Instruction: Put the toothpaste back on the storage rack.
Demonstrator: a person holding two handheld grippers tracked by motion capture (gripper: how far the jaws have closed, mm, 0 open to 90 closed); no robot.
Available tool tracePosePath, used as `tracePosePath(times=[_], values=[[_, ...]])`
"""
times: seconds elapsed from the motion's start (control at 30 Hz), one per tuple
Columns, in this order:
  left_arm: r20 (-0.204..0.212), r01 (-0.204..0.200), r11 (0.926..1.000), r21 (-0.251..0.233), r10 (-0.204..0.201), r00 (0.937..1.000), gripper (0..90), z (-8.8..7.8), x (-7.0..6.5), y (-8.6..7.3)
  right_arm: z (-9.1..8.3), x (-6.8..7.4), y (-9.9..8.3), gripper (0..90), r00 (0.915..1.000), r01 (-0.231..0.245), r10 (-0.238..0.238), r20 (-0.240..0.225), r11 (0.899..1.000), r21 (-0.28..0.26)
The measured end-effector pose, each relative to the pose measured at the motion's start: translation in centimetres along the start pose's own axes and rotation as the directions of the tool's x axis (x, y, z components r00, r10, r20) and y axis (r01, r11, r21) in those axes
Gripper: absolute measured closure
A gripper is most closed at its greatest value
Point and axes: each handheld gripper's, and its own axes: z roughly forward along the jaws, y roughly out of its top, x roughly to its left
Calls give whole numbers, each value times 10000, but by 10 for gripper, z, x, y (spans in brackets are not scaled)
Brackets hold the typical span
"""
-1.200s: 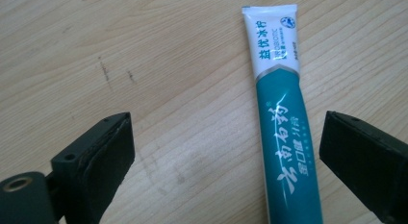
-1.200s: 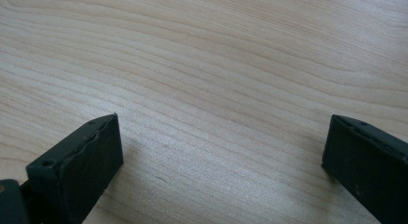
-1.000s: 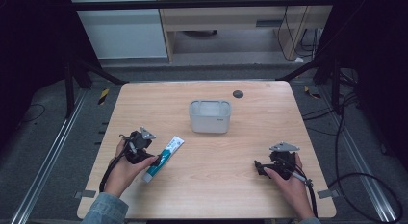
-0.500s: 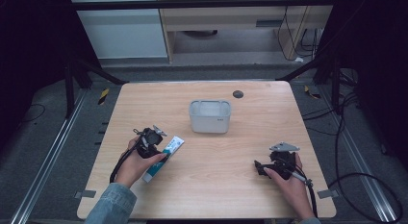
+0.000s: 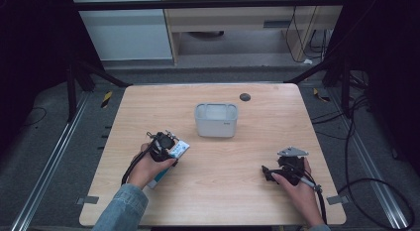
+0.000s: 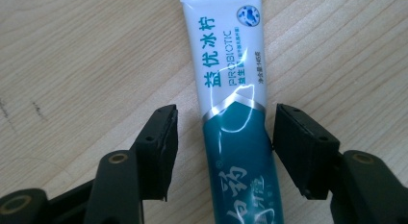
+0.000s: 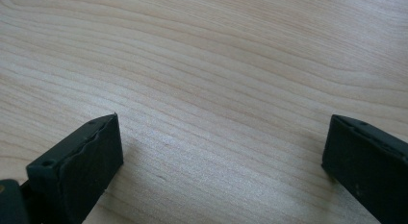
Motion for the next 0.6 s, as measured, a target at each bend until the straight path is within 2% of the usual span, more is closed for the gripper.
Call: tracePosePath(times=[0.07, 0.23, 0.37, 0.6], values=[[101, 98, 9999, 79, -98, 9999, 436, 1, 1, 1, 0, 0, 0, 7, 10000, 74, -74, 40, 10000, -23], [171, 32, 9999, 146, -35, 9998, 476, 2, 0, 4, 0, 0, 0, 7, 10000, 73, -73, 37, 10000, -20], [442, 143, 9993, 351, -158, 9989, 502, 6, 1, 5, 0, 0, 0, 7, 10000, 76, -75, 37, 10000, -19], [483, 28, 9991, 432, -48, 9988, 542, 6, 1, 6, 0, 0, 0, 7, 10000, 78, -78, 33, 10000, -21]])
